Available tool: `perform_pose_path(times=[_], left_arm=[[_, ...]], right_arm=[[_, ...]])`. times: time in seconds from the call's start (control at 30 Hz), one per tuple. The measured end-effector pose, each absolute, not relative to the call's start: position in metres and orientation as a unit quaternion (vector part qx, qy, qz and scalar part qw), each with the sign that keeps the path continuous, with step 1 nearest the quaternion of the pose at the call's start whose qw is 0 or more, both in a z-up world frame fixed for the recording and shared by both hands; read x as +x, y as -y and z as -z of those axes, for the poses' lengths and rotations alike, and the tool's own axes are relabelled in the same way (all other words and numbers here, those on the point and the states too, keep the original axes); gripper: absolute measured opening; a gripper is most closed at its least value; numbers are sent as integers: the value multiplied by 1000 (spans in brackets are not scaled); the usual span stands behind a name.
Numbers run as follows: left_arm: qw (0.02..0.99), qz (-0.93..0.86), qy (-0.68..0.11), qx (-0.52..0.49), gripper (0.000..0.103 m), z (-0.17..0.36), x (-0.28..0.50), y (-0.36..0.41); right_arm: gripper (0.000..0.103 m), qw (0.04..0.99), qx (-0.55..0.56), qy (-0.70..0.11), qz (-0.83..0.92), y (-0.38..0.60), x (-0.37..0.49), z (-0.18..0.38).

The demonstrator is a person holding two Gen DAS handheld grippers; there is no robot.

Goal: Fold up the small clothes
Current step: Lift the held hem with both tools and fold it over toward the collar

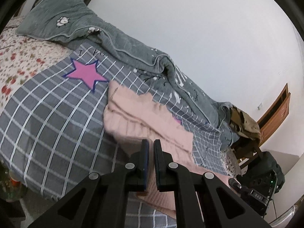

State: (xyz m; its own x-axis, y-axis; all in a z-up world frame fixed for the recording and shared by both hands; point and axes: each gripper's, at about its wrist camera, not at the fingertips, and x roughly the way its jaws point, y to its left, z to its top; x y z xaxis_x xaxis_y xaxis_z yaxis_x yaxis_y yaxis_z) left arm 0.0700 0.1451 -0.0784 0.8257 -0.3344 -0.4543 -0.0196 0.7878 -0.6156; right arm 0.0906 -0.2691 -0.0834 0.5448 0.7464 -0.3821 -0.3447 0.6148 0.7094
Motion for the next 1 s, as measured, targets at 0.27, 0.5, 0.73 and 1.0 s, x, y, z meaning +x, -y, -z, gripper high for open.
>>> perform_pose_path(times=[0.27, 0.5, 0.73, 1.0], left_arm=[[915, 73, -263, -297, 7, 52, 117, -142], [925, 60, -251, -278, 7, 44, 163, -136], [918, 51, -248, -305, 7, 56, 214, -141], [905, 24, -268, -328, 7, 80, 280, -147]], right_arm=[[5, 841, 296, -314, -326, 272, 138, 50], [5, 849, 295, -300, -319, 270, 182, 39], [5, 844, 312, -299, -319, 269, 237, 46], [5, 839, 322, -315, -304, 265, 302, 69]])
